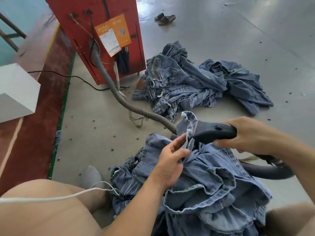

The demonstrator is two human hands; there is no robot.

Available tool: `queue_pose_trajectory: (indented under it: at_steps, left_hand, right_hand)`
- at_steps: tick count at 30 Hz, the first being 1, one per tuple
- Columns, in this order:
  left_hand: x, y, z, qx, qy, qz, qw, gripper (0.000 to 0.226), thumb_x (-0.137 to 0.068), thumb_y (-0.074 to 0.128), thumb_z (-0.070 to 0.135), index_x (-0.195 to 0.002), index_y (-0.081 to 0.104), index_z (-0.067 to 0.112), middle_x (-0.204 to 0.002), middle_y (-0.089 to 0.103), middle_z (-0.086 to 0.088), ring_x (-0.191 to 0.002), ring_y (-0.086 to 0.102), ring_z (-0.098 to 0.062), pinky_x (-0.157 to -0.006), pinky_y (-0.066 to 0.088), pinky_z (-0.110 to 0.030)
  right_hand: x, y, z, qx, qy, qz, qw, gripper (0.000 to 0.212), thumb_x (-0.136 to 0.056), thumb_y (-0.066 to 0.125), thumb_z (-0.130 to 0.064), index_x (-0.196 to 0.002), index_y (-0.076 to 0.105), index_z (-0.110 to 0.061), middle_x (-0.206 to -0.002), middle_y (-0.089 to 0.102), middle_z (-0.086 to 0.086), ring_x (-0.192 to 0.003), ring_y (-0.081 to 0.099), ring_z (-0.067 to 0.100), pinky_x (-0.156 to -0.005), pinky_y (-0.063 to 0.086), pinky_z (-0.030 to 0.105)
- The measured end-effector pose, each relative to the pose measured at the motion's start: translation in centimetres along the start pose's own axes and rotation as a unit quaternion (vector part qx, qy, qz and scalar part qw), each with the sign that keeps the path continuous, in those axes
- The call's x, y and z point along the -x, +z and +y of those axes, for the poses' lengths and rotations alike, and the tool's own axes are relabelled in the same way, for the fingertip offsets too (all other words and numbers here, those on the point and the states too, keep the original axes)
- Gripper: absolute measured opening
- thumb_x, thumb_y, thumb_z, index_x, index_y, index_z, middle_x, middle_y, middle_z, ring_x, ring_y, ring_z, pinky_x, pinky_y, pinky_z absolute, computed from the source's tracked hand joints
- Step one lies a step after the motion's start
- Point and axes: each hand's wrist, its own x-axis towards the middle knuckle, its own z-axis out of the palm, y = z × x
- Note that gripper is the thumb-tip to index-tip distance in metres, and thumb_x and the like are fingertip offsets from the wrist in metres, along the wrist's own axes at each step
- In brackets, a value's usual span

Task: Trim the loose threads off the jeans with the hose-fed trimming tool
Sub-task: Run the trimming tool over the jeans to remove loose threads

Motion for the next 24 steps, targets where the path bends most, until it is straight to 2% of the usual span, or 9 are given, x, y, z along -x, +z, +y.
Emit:
queue_pose_trajectory:
  at_steps: [4, 7, 9, 11, 13, 16, 17, 21, 24]
  left_hand:
    - [0.2, 0.4, -1.4, -0.038, 0.002, -0.003, 0.999, 0.06, -0.088, 0.051, -0.024, -0.142, 0.054, 0.001, -0.134, 0.068, -0.014, -0.124, 0.063, -0.026, -0.112, 0.046, -0.037]
    - [0.2, 0.9, -1.6, -0.021, 0.016, 0.027, 0.999, 0.064, -0.085, 0.046, -0.033, -0.134, 0.061, 0.006, -0.129, 0.07, -0.016, -0.118, 0.068, -0.022, -0.099, 0.055, -0.03]
    - [-0.2, 0.9, -1.2, 0.015, 0.029, 0.052, 0.998, 0.064, -0.084, 0.047, -0.033, -0.13, 0.063, 0.008, -0.126, 0.071, -0.016, -0.118, 0.069, -0.025, -0.097, 0.057, -0.032]
    - [-0.6, 0.5, -0.8, 0.03, 0.042, 0.075, 0.996, 0.066, -0.084, 0.047, -0.033, -0.135, 0.061, 0.007, -0.127, 0.071, -0.017, -0.118, 0.068, -0.026, -0.104, 0.054, -0.035]
    - [-0.8, 0.6, -0.6, 0.017, 0.052, 0.079, 0.995, 0.068, -0.083, 0.049, -0.034, -0.137, 0.06, 0.005, -0.125, 0.072, -0.015, -0.112, 0.07, -0.022, -0.099, 0.055, -0.031]
    - [-0.3, 1.2, -1.7, -0.045, 0.059, 0.05, 0.996, 0.061, -0.081, 0.052, -0.033, -0.12, 0.073, 0.011, -0.11, 0.076, -0.01, -0.105, 0.071, -0.019, -0.088, 0.056, -0.023]
    - [-0.2, 1.4, -1.9, -0.06, 0.062, 0.045, 0.995, 0.058, -0.082, 0.053, -0.031, -0.116, 0.074, 0.011, -0.108, 0.076, -0.009, -0.105, 0.07, -0.021, -0.088, 0.055, -0.023]
    - [-0.3, 0.7, -1.3, -0.004, 0.041, 0.048, 0.998, 0.06, -0.086, 0.046, -0.028, -0.134, 0.063, 0.003, -0.125, 0.072, -0.014, -0.116, 0.07, -0.022, -0.091, 0.056, -0.026]
    - [0.1, 0.3, 0.1, 0.0, 0.045, 0.033, 0.998, 0.052, -0.093, 0.045, -0.013, -0.136, 0.065, 0.009, -0.134, 0.067, -0.013, -0.124, 0.065, -0.022, -0.105, 0.051, -0.033]
  right_hand:
    - [-1.3, 1.6, -0.9, 0.047, -0.002, 0.0, 0.999, 0.018, -0.084, 0.081, -0.04, -0.078, 0.068, -0.03, -0.062, 0.068, -0.013, -0.051, 0.06, 0.007, -0.047, 0.043, 0.019]
    - [-1.9, 1.2, -1.1, 0.044, -0.007, 0.086, 0.995, 0.025, -0.081, 0.08, -0.048, -0.075, 0.065, -0.028, -0.064, 0.067, -0.019, -0.052, 0.06, 0.006, -0.051, 0.044, 0.026]
    - [-1.5, -0.1, -0.5, 0.023, -0.007, 0.109, 0.994, 0.024, -0.08, 0.079, -0.051, -0.078, 0.066, -0.031, -0.062, 0.067, -0.017, -0.051, 0.061, 0.006, -0.053, 0.046, 0.031]
    - [-0.7, -1.1, -0.2, -0.002, -0.01, 0.045, 0.999, 0.015, -0.081, 0.08, -0.048, -0.084, 0.066, -0.042, -0.06, 0.068, -0.012, -0.047, 0.061, 0.005, -0.05, 0.047, 0.024]
    - [-0.2, -0.6, -0.5, 0.024, -0.007, -0.026, 0.999, 0.016, -0.083, 0.08, -0.046, -0.085, 0.065, -0.05, -0.063, 0.069, -0.015, -0.049, 0.061, 0.002, -0.048, 0.044, 0.016]
    - [-1.0, 2.1, -1.5, 0.099, -0.029, -0.025, 0.994, 0.017, -0.083, 0.079, -0.046, -0.078, 0.064, -0.037, -0.068, 0.066, -0.022, -0.06, 0.06, -0.002, -0.051, 0.039, 0.015]
    - [-1.3, 2.7, -1.8, 0.103, -0.036, -0.001, 0.994, 0.02, -0.083, 0.078, -0.045, -0.077, 0.063, -0.035, -0.065, 0.065, -0.018, -0.061, 0.059, -0.003, -0.05, 0.038, 0.017]
    - [-1.5, 1.3, -1.6, 0.052, 0.001, 0.118, 0.992, 0.024, -0.082, 0.078, -0.048, -0.077, 0.062, -0.031, -0.062, 0.064, -0.011, -0.056, 0.059, 0.006, -0.054, 0.042, 0.031]
    - [-0.7, -0.6, -0.5, 0.027, 0.02, 0.071, 0.997, 0.023, -0.083, 0.081, -0.046, -0.079, 0.066, -0.029, -0.063, 0.067, -0.014, -0.054, 0.061, 0.007, -0.059, 0.048, 0.035]
